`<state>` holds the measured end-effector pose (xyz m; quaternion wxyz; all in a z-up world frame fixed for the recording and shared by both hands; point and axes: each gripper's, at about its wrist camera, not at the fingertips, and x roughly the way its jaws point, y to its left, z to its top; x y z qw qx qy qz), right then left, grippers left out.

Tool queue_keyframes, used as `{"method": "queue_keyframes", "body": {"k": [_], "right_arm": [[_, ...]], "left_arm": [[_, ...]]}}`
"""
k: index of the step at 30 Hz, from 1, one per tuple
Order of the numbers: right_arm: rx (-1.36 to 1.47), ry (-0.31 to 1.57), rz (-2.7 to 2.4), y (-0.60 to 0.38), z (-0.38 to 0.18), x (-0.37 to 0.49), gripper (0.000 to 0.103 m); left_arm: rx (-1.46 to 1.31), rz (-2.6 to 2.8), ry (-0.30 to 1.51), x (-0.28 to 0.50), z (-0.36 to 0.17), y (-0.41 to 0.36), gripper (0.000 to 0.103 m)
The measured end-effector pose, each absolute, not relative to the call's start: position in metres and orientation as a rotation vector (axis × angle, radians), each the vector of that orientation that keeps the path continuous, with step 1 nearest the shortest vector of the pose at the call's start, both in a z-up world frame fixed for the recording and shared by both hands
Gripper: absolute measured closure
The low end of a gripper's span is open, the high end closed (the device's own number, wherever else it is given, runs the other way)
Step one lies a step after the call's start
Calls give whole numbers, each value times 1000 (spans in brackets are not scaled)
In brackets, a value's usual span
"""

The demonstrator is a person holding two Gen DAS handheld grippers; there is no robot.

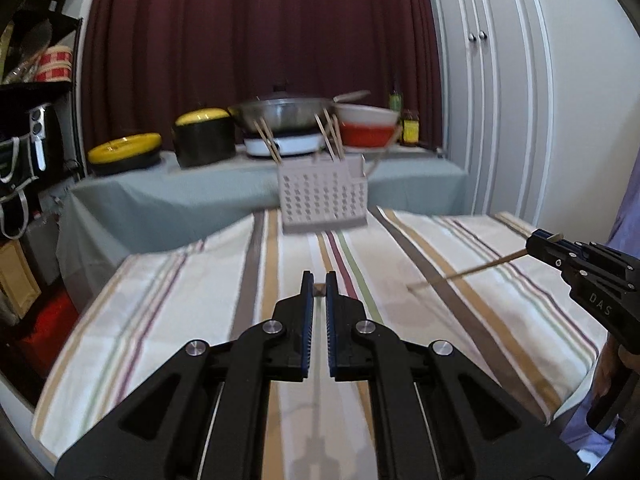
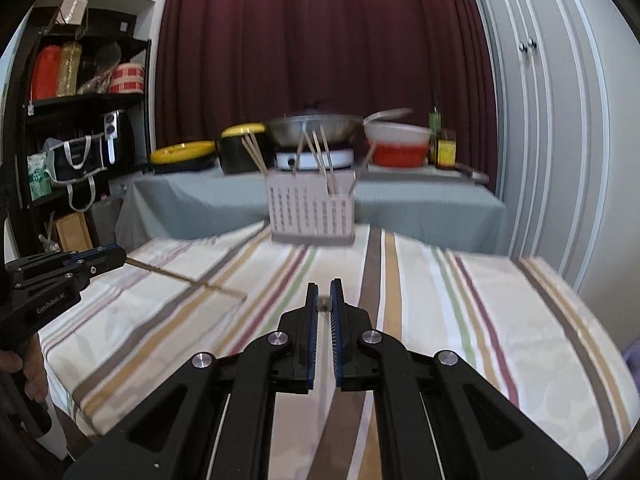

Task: Organize utensils
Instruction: 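Lift both held chopsticks upright and carry them over the white holder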

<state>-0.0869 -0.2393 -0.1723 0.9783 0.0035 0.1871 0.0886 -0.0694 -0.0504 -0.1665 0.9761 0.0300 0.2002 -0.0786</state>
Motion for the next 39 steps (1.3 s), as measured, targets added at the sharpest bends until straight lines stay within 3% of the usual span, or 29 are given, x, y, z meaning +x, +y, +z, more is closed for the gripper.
{"method": "queue_keyframes", "body": {"k": [39], "right_arm": [[-41,199,223,-213,-108,0,96]], "left_arm": [[17,-54,296,17,-97,-13,97]]}}
